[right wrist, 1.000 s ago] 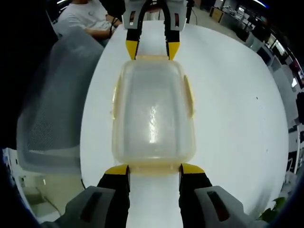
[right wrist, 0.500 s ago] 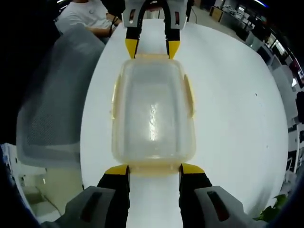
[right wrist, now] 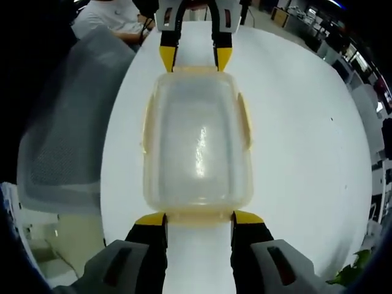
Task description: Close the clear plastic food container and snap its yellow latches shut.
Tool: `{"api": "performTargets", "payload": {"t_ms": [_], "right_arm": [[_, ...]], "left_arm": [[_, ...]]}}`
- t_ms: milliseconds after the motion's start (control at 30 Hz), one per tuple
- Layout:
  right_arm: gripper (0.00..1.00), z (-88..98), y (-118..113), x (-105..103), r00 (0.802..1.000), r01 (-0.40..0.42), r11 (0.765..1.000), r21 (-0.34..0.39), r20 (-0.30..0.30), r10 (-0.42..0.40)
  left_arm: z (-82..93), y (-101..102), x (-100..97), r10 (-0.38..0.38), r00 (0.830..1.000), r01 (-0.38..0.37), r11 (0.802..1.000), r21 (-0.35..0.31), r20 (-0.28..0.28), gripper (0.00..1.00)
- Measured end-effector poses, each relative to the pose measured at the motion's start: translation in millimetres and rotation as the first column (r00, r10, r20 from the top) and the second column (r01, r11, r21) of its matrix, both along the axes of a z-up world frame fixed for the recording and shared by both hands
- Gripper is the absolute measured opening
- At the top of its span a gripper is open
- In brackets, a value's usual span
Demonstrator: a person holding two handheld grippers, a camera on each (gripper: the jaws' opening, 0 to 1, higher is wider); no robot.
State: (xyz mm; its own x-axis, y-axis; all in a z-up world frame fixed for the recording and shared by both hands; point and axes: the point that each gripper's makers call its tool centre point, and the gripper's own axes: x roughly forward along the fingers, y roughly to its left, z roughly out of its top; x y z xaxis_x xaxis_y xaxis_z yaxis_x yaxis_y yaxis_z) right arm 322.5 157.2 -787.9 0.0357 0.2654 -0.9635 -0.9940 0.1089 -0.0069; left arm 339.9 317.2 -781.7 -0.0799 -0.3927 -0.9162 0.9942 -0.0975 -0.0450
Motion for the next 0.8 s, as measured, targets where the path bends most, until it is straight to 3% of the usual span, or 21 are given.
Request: {"api": "performTargets", "payload": {"t_ms": [433,567,800], "right_arm": [[0.40,1.1,0,-3,1.000,-0.029,1.000,0.012,-0.012,0.029],[0.41,4.7,-1,6,0.992,-0.106,0.994,-0.008,0.063,0.107],[0.42,10.6,-7,7,1.000,-0.015,1.000,0.001,0.018,0.015]], "left_arm": [[0.0,-1,-0.1,-0.029,1.000,0.029,1.000,-0.006,0.003,0.39],[-0.7,2,2.0,-0.082,0.996,0.082,0.997,0.007,0.035,0.39],[4.9,-1,8.7,-0.037,0.998,0.038,0.999,-0.021,0.041,0.45]]}}
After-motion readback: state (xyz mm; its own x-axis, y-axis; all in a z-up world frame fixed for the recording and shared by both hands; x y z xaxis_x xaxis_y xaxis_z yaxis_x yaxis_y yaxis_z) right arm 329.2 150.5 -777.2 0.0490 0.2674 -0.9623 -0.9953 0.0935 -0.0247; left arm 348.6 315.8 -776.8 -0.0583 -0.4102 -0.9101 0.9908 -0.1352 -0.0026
